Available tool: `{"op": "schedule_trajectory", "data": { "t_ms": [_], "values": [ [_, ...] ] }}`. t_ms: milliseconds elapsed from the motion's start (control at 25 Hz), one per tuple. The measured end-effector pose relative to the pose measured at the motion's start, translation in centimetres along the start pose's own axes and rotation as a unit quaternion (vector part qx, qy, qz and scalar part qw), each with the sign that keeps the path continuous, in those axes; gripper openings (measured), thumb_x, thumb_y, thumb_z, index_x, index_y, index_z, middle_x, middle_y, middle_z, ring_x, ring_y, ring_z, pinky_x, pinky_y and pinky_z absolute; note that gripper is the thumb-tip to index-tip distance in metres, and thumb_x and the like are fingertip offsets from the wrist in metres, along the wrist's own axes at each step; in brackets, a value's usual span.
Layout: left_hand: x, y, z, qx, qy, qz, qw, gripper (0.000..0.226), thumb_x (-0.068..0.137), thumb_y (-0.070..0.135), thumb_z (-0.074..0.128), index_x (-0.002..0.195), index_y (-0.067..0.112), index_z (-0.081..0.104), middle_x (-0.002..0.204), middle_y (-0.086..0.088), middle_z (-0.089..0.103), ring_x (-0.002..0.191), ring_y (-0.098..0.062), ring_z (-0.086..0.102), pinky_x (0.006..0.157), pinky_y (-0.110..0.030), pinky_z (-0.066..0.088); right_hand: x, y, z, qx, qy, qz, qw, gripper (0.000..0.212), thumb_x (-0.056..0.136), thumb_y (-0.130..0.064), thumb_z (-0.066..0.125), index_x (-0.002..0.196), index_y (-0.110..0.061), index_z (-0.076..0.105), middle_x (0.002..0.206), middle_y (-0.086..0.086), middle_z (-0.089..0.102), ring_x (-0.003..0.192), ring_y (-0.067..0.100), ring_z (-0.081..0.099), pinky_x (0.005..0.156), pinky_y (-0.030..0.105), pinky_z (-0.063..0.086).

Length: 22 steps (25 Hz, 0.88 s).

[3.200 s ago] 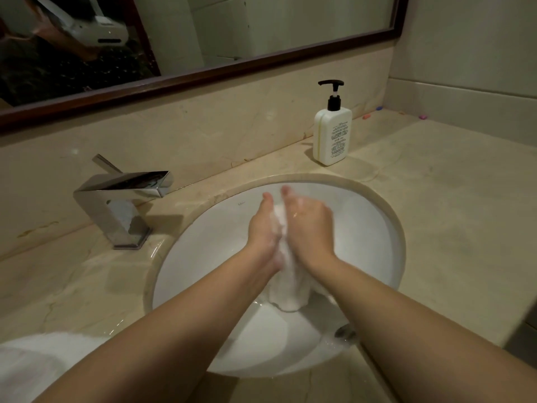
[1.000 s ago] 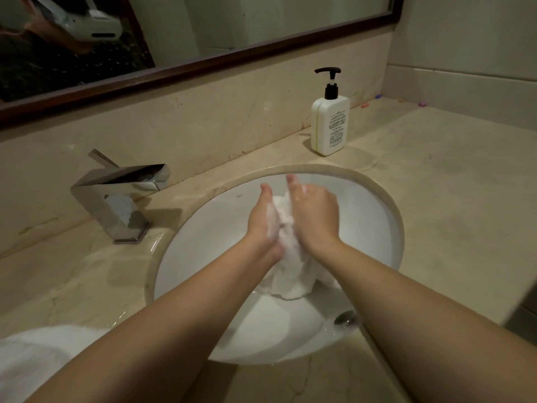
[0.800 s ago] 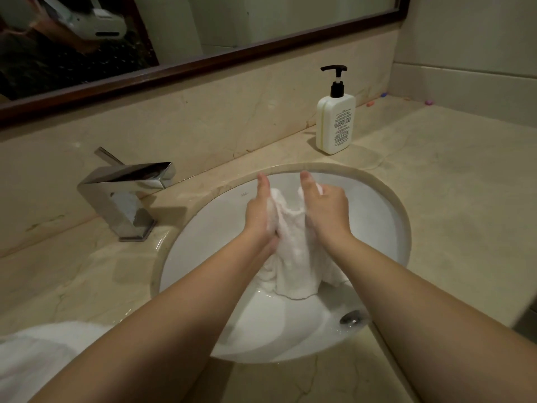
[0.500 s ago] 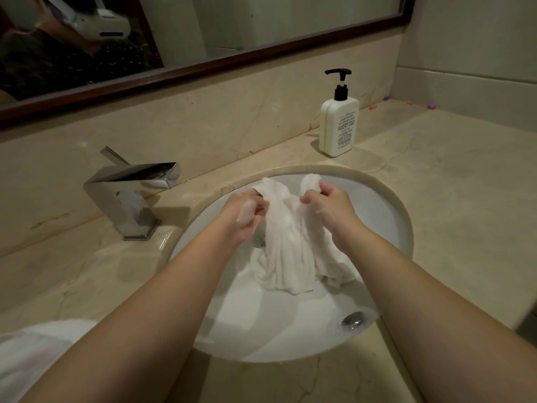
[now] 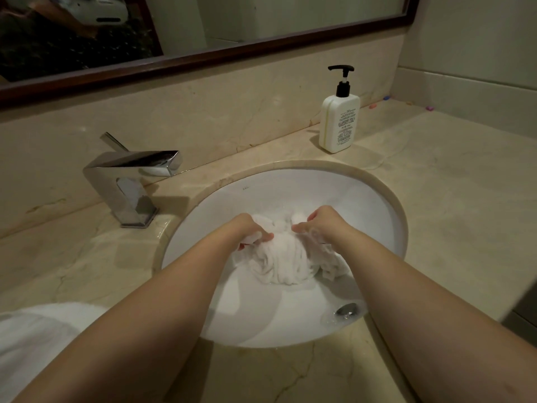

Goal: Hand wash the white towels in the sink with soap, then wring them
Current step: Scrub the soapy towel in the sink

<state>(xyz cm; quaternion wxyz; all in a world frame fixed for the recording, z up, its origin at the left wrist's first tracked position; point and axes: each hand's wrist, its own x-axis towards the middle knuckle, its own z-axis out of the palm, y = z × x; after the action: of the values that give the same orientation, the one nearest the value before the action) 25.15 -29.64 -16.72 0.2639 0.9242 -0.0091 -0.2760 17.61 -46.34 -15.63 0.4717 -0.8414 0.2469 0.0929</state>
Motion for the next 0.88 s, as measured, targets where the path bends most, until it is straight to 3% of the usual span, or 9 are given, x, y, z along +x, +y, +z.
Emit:
{"op": "schedule_trajectory", "data": {
  "t_ms": [80,160,320,440,560,640,760,880],
  "values": [
    [0.6,-0.3,0.2,-0.041,0.006,-0.001,0.999,0.035,0.089,0.034,0.077,0.079,0.008,0.057,0.077,-0.004,0.055,0.071,-0.022,0.052,0.071,-0.032,0.048,-0.2,-0.3,0.0,-0.05,0.003,0.028,0.998,0.038,0.087,-0.032,0.077,0.086,-0.002,0.054,0.074,0.007,0.053,0.063,0.021,0.051,0.053,0.029,0.037],
    [1.0,-0.2,0.7,-0.116,0.017,0.02,0.993,0.03,0.093,0.031,0.073,0.086,0.005,0.06,0.083,-0.008,0.061,0.078,-0.027,0.059,0.083,-0.036,0.054,-0.2,-0.3,0.0,-0.071,0.001,0.042,0.997,0.039,0.088,-0.029,0.075,0.075,-0.005,0.047,0.072,0.008,0.052,0.063,0.023,0.051,0.051,0.029,0.035],
    [1.1,0.0,0.8,-0.26,-0.027,0.023,0.965,0.028,0.096,0.029,0.069,0.088,0.004,0.063,0.079,-0.013,0.062,0.07,-0.026,0.056,0.073,-0.032,0.047,-0.1,-0.6,0.3,0.002,0.029,-0.011,1.0,0.026,0.095,-0.026,0.051,0.077,-0.009,0.046,0.072,0.004,0.045,0.063,0.021,0.044,0.053,0.029,0.032],
    [0.7,-0.4,0.2,-0.181,-0.081,0.007,0.98,0.034,0.084,0.023,0.083,0.07,0.01,0.056,0.057,-0.003,0.054,0.055,-0.018,0.048,0.066,-0.029,0.044,0.1,-0.9,0.4,0.095,0.05,-0.037,0.994,0.029,0.097,-0.026,0.041,0.072,-0.013,0.039,0.071,0.002,0.037,0.061,0.018,0.035,0.055,0.031,0.029],
    [1.0,-0.9,0.1,-0.011,-0.041,0.006,0.999,0.045,0.083,0.034,0.083,0.064,0.012,0.049,0.059,-0.004,0.05,0.057,-0.022,0.045,0.071,-0.031,0.041,-0.4,-0.6,0.1,0.058,0.009,0.018,0.998,0.033,0.095,-0.034,0.06,0.089,-0.004,0.051,0.084,0.009,0.053,0.077,0.026,0.054,0.067,0.031,0.041],
    [1.1,-0.9,0.4,-0.028,-0.005,0.04,0.999,0.032,0.091,0.032,0.074,0.077,0.009,0.057,0.069,-0.006,0.056,0.062,-0.023,0.051,0.066,-0.028,0.043,-1.1,-0.4,-0.2,-0.002,-0.033,0.053,0.998,0.044,0.091,-0.039,0.072,0.099,-0.002,0.05,0.098,0.013,0.056,0.091,0.03,0.056,0.078,0.035,0.043],
    [0.7,-0.2,0.6,-0.206,0.055,0.123,0.969,0.01,0.1,0.019,0.063,0.107,0.012,0.06,0.08,-0.003,0.058,0.066,-0.016,0.052,0.054,-0.023,0.038,-1.2,-0.4,-0.6,-0.03,-0.023,0.068,0.997,0.039,0.091,-0.035,0.073,0.091,-0.003,0.05,0.084,0.009,0.054,0.074,0.024,0.053,0.07,0.032,0.041],
    [0.7,-0.1,-0.2,-0.285,0.003,0.136,0.949,0.044,0.081,0.031,0.083,0.117,0.016,0.06,0.1,-0.006,0.07,0.088,-0.025,0.067,0.075,-0.033,0.051,-0.5,-0.2,-0.4,0.066,0.02,0.046,0.997,0.025,0.091,-0.028,0.062,0.086,-0.007,0.05,0.074,0.005,0.049,0.067,0.021,0.047,0.061,0.03,0.037]
  ]
}}
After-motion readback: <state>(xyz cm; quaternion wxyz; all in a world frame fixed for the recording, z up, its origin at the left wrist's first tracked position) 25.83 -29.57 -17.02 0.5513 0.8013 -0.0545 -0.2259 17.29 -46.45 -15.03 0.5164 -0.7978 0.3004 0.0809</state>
